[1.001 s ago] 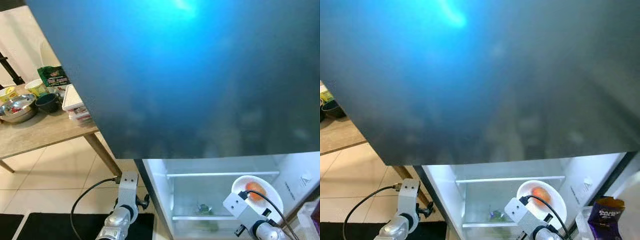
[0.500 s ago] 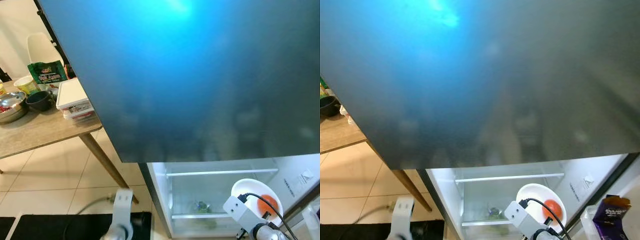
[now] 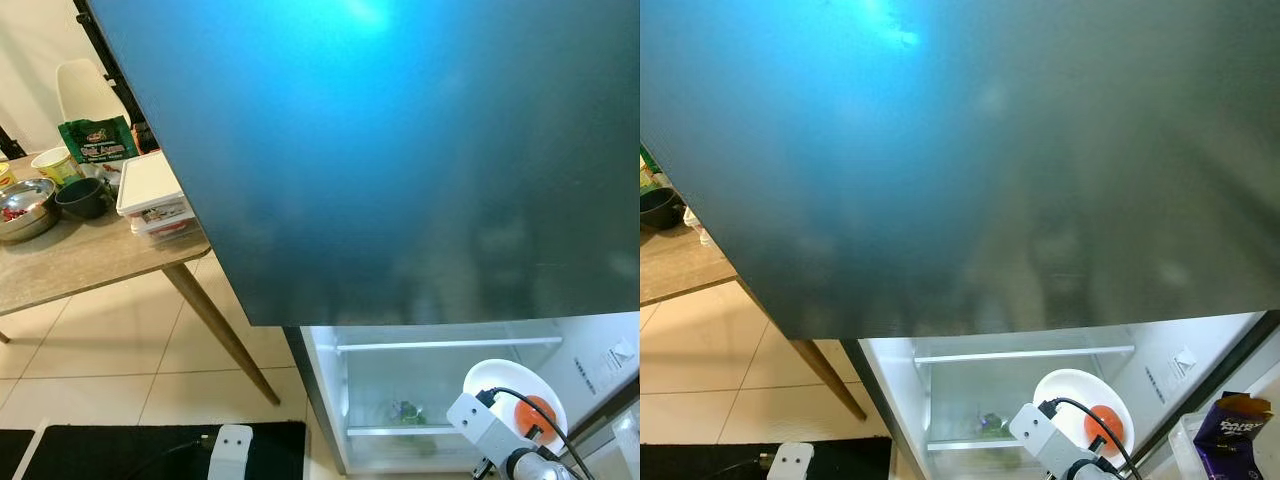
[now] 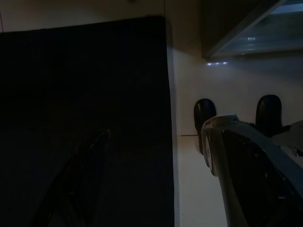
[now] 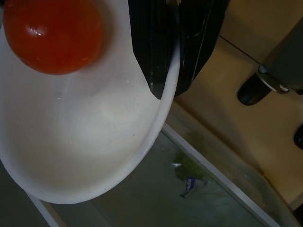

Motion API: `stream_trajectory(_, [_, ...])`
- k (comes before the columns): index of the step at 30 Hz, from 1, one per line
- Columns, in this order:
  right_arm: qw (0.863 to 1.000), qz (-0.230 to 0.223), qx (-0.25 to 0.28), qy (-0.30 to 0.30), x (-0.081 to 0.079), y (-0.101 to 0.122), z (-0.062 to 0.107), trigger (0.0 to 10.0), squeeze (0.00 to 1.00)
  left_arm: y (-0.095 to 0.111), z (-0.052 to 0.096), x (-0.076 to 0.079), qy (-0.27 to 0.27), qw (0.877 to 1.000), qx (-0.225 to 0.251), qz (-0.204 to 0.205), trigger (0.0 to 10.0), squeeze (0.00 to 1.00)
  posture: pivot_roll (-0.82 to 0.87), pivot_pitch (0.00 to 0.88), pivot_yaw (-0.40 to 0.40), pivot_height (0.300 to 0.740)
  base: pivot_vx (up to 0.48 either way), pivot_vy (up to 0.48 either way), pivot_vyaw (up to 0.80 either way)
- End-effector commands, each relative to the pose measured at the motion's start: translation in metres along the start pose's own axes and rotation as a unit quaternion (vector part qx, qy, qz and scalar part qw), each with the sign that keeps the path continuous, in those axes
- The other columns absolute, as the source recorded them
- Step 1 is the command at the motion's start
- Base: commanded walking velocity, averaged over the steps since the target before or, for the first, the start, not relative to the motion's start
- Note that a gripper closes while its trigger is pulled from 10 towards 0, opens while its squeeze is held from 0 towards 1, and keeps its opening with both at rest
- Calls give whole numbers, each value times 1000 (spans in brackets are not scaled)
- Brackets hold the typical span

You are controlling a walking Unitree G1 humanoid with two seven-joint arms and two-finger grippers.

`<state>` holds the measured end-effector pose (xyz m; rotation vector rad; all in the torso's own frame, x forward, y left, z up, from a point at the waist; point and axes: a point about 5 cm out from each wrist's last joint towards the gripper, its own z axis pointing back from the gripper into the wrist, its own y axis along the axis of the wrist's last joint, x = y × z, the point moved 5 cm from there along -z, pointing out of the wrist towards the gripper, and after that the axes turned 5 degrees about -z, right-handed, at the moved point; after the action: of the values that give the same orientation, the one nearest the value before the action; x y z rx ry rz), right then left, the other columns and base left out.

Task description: Restocking fridge

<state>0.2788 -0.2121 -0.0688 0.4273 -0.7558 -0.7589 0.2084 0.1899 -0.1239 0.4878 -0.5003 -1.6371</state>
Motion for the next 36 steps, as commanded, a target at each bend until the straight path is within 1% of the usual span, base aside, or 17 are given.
stream_trajectory(1, [1000,-2,2,1,-3,1,-1,10000,0,-7,2,-10,12,1000,-10,-3,10000,0,-96,88,115,740,0,0,0])
stream_trajectory(3, [1000,-1,2,1,-4,2,-1,10000,0,-5,2,-9,11,1000,-9,-5,10000,0,-96,88,115,740,0,0,0])
stream_trajectory(4, [1000,-2,4,0,-2,3,-1,10000,0,-9,0,1,8,1000,-14,1,10000,0,-105,96,122,740,0,0,0])
stream_trajectory(5, [1000,-2,4,0,-2,3,-1,10000,0,-9,0,1,8,1000,-14,1,10000,0,-105,96,122,740,0,0,0])
stream_trajectory(6, [1000,-4,6,-3,-1,3,0,10000,0,-14,-1,16,-1,1000,-22,-2,10000,0,-105,96,122,740,0,0,0])
stream_trajectory(7, [1000,-4,6,-3,-1,3,0,10000,0,-14,-1,22,-8,1000,-24,-11,10000,0,-107,98,121,740,0,0,0])
stream_trajectory(8, [1000,-4,6,-3,-1,3,0,10000,0,-14,-1,22,-8,1000,-24,-11,10000,0,-107,98,121,740,0,0,0])
stream_trajectory(9, [1000,-4,5,-3,-1,2,0,10000,0,-14,-2,28,-17,999,-23,-26,10000,0,-107,100,120,740,0,0,0])
stream_trajectory(14, [1000,-4,6,-4,0,3,0,10000,0,-12,-2,30,-21,999,-22,-32,10000,0,-109,105,119,740,0,0,0])
stream_trajectory(20, [1000,-3,10,-5,2,6,-1,10000,0,-9,-2,23,-19,999,-16,-31,10000,0,-109,107,115,740,0,0,0])
stream_trajectory(21, [1000,-3,10,-6,3,6,-1,10000,0,-7,-2,15,-11,1000,-11,-24,10000,0,-108,105,113,740,0,0,0])
stream_trajectory(22, [1000,-3,10,-6,3,7,-1,10000,0,-6,-1,11,-8,1000,-8,-20,10000,0,-108,105,113,740,0,0,0])
stream_trajectory(26, [1000,-6,11,-8,4,8,-2,10000,0,-3,0,1,-3,1000,-5,-15,10000,0,-107,106,113,740,0,0,0])
stream_trajectory(27, [1000,-6,11,-8,4,8,-2,10000,0,-3,0,1,-3,1000,-5,-15,10000,0,-107,106,113,740,0,0,0])
stream_trajectory(29, [1000,-7,12,-8,3,9,-2,10000,0,-1,1,-6,-2,1000,-1,-20,10000,0,-107,104,115,740,0,0,0])
stream_trajectory(31, [1000,-7,13,-8,4,9,-2,10000,0,1,1,-11,-2,999,1,-35,10000,0,-107,105,116,740,0,-480,0])
stream_trajectory(36, [1000,-8,13,-10,4,9,-2,10000,0,1,0,-6,-4,999,3,-33,10000,0,-109,104,117,740,0,-480,0])
